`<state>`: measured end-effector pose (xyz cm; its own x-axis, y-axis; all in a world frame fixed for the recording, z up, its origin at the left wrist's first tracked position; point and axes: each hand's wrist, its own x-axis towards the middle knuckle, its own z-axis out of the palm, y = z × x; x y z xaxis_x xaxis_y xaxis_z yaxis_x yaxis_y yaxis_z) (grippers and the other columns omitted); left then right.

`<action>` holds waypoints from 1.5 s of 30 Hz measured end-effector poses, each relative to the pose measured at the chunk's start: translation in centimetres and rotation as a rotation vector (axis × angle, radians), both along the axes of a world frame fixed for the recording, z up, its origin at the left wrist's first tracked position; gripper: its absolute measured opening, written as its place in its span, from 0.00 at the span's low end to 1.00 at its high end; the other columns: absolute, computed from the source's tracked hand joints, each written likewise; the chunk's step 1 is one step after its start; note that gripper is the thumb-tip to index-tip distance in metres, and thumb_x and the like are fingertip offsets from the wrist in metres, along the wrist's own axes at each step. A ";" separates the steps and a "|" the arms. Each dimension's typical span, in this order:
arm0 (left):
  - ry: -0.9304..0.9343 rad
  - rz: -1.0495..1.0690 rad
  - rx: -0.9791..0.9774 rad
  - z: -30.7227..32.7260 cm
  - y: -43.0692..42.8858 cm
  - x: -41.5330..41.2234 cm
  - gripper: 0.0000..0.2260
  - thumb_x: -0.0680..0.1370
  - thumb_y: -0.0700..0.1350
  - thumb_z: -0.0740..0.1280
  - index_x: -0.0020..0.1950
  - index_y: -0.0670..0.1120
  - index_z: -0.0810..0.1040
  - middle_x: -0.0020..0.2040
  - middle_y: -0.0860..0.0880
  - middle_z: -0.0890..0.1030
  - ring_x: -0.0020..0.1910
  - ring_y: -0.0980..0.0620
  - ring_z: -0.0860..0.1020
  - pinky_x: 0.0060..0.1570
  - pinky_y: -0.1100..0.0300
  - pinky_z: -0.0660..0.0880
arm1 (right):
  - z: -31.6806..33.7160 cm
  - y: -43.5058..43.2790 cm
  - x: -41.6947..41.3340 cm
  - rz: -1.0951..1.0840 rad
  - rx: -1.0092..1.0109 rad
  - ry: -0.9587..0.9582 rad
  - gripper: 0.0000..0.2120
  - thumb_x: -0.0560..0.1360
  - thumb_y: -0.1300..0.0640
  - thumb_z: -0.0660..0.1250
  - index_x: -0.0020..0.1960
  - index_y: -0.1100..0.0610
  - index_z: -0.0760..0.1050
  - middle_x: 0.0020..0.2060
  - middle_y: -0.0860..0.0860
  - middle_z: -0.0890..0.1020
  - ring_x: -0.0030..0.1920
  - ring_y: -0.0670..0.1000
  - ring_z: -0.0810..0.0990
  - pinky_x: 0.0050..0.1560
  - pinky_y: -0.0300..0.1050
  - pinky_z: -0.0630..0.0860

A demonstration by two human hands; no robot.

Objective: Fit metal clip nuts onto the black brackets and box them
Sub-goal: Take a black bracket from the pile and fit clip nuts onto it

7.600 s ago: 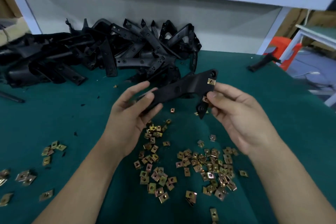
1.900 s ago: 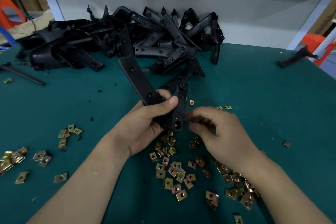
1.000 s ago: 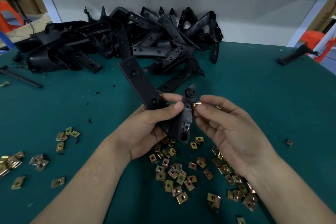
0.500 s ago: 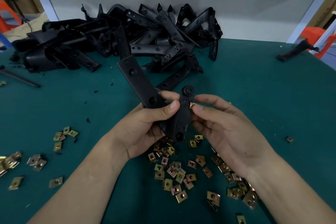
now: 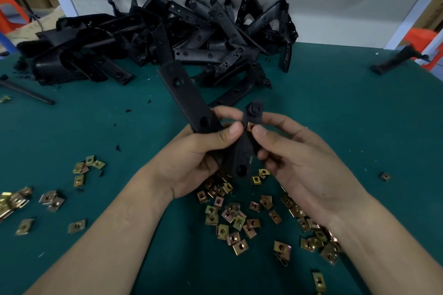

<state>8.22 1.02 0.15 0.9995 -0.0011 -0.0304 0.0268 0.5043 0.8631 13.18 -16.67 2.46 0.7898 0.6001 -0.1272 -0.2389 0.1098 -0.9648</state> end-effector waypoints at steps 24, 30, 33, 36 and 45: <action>-0.022 0.066 -0.224 -0.1 0.5 0.2 0.09 0.71 0.43 0.75 0.51 0.48 0.84 0.53 0.43 0.85 0.46 0.51 0.86 0.40 0.60 0.82 | 2.0 -2.7 1.0 0.183 -0.492 -0.378 0.07 0.68 0.52 0.75 0.42 0.54 0.83 0.36 0.54 0.86 0.36 0.49 0.84 0.37 0.36 0.79; -0.059 0.047 -0.244 -0.2 0.7 0.2 0.27 0.59 0.41 0.84 0.56 0.46 0.83 0.55 0.42 0.85 0.50 0.47 0.86 0.46 0.57 0.82 | 0.7 -1.7 0.8 0.030 -0.140 -0.147 0.04 0.68 0.58 0.72 0.41 0.53 0.85 0.40 0.51 0.85 0.44 0.49 0.84 0.47 0.38 0.81; -0.071 0.030 -0.216 -0.3 0.7 0.3 0.24 0.58 0.41 0.85 0.53 0.49 0.86 0.56 0.43 0.85 0.51 0.47 0.85 0.48 0.56 0.82 | 0.5 -1.2 0.4 -0.013 -0.058 -0.129 0.08 0.65 0.55 0.73 0.44 0.52 0.86 0.38 0.50 0.85 0.41 0.48 0.84 0.44 0.37 0.80; -0.075 0.024 -0.208 -0.4 0.7 0.3 0.23 0.58 0.41 0.85 0.52 0.50 0.87 0.55 0.43 0.86 0.50 0.46 0.86 0.50 0.55 0.83 | 0.5 -0.9 0.1 -0.016 -0.013 -0.135 0.11 0.64 0.55 0.73 0.46 0.53 0.87 0.39 0.52 0.85 0.41 0.48 0.85 0.44 0.37 0.80; -0.051 0.046 -0.178 -0.1 0.5 0.1 0.21 0.63 0.35 0.78 0.54 0.48 0.83 0.51 0.43 0.86 0.47 0.47 0.86 0.45 0.57 0.83 | 0.3 -0.8 -0.1 0.005 -0.043 -0.197 0.09 0.69 0.55 0.70 0.46 0.50 0.87 0.39 0.48 0.84 0.41 0.46 0.83 0.44 0.37 0.80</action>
<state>8.36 1.50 0.04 0.9989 0.0441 0.0165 -0.0412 0.6486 0.7600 13.08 -17.44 2.77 0.7990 0.6013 0.0042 -0.0452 0.0670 -0.9967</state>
